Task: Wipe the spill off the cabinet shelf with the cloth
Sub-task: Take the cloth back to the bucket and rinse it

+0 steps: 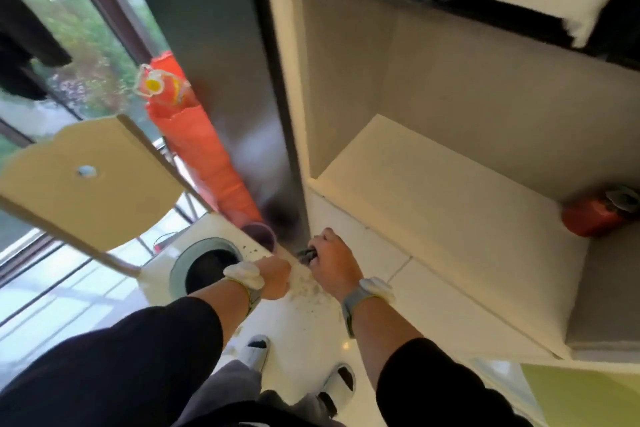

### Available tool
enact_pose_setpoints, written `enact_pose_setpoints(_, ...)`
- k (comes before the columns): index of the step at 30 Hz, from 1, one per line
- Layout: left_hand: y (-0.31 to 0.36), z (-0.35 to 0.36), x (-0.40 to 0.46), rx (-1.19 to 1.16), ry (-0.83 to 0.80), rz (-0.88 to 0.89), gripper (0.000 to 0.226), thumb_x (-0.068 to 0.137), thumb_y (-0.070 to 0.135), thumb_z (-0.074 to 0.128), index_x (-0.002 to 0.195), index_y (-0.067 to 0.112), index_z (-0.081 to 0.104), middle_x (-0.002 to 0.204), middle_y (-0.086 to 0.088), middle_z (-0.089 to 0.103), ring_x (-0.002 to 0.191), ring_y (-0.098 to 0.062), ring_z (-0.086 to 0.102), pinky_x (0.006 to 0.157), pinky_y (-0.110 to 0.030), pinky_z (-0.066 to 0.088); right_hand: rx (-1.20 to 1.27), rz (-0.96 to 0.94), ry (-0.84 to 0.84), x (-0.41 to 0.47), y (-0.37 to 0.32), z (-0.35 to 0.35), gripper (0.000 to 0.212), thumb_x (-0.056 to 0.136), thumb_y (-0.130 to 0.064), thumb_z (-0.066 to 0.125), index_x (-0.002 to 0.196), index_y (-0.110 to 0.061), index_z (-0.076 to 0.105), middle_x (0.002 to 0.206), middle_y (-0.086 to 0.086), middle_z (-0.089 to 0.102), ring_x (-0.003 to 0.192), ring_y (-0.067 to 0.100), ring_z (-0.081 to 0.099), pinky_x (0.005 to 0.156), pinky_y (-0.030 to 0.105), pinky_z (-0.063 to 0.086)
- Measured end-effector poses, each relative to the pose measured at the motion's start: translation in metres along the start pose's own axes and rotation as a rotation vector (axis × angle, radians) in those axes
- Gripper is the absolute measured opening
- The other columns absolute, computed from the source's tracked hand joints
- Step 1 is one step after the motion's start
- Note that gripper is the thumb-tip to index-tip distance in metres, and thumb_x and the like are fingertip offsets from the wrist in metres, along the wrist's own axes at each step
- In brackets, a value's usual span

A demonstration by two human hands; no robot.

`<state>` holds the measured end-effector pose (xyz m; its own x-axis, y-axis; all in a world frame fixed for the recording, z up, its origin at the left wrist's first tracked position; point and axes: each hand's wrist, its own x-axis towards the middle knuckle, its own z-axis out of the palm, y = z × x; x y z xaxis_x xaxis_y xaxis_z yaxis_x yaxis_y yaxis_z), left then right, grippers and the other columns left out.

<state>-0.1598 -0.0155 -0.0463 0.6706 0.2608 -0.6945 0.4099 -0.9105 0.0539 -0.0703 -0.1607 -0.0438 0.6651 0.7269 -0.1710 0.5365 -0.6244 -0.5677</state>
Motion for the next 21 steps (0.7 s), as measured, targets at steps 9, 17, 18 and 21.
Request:
enact_pose_setpoints(9, -0.126, 0.039, -0.008, -0.124, -0.208, -0.078, 0.041, 0.092, 0.03, 0.045, 0.123, 0.012, 0.064, 0.129, -0.008, 0.065, 0.113, -0.035, 0.064, 0.098, -0.045, 0.052, 0.117, 0.17, -0.151, 0.056, -0.073, 0.098, 0.024, 0.093, -0.012, 0.051, 0.115, -0.018, 0.059, 0.114, 0.008, 0.061, 0.103, 0.029, 0.063, 0.091, 0.045, 0.055)
enact_pose_setpoints(17, -0.225, 0.08, 0.041, -0.313, -0.239, -0.055, 0.025, 0.096, 0.024, 0.054, 0.107, 0.007, 0.067, 0.102, -0.011, 0.07, 0.092, -0.031, 0.069, 0.082, -0.039, 0.058, 0.306, 0.554, -0.156, 0.125, -0.103, 0.191, 0.042, 0.086, 0.002, 0.06, 0.122, -0.015, 0.047, 0.114, 0.011, 0.061, 0.1, 0.03, 0.06, 0.078, 0.036, 0.046)
enact_pose_setpoints(18, -0.226, 0.082, 0.042, -0.327, -0.22, -0.06, 0.025, 0.097, 0.024, 0.053, 0.106, 0.006, 0.067, 0.101, -0.011, 0.07, 0.091, -0.03, 0.069, 0.082, -0.039, 0.058, 0.291, 0.565, -0.146, 0.126, -0.102, 0.192, 0.044, 0.085, 0.001, 0.062, 0.125, -0.014, 0.05, 0.115, 0.01, 0.06, 0.099, 0.03, 0.059, 0.077, 0.033, 0.044)
enact_pose_setpoints(21, -0.255, 0.099, 0.068, -0.376, -0.241, -0.055, 0.024, 0.099, 0.025, 0.05, 0.101, 0.007, 0.065, 0.095, -0.008, 0.068, 0.084, -0.027, 0.066, 0.08, -0.034, 0.057, 0.183, 0.608, -0.162, 0.154, -0.1, 0.234, 0.035, 0.083, 0.0, 0.065, 0.115, -0.01, 0.055, 0.118, 0.009, 0.049, 0.089, 0.029, 0.051, 0.074, 0.033, 0.039)
